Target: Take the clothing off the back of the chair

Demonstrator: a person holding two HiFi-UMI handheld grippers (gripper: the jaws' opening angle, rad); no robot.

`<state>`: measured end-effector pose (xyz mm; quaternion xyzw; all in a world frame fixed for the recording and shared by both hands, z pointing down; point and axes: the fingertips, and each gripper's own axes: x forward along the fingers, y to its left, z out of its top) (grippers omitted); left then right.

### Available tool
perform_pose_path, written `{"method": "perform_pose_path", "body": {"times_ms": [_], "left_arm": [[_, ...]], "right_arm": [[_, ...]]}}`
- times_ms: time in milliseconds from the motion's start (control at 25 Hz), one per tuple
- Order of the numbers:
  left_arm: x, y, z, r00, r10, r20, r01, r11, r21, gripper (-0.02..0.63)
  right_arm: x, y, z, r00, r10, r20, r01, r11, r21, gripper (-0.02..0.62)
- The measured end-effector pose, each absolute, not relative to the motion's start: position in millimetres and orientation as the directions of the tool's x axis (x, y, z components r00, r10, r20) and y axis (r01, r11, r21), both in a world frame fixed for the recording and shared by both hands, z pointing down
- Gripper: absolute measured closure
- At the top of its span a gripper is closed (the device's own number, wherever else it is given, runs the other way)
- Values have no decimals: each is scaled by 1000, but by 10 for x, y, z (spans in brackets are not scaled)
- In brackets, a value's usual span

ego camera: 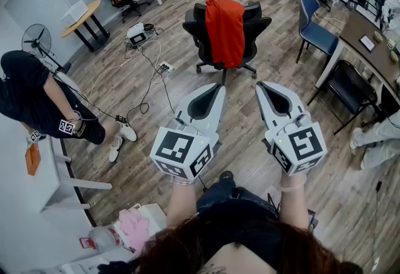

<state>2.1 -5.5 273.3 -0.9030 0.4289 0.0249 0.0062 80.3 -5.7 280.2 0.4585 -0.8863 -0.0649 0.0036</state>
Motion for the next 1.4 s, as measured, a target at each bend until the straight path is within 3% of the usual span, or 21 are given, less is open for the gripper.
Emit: {"method": "perform_pose_path", "body": {"times_ms": [600, 1400], "left_arm": [[-307, -530, 2750, 685, -727, -41, -726, -687, 29, 581], [-635, -1232, 2905, 716, -696, -55, -693, -718, 73, 581]], "right_arm": [[494, -486, 2731, -537, -835, -121, -843, 537, 37, 601], [191, -1137, 2836, -488, -867, -99, -872, 487, 37, 598]]}}
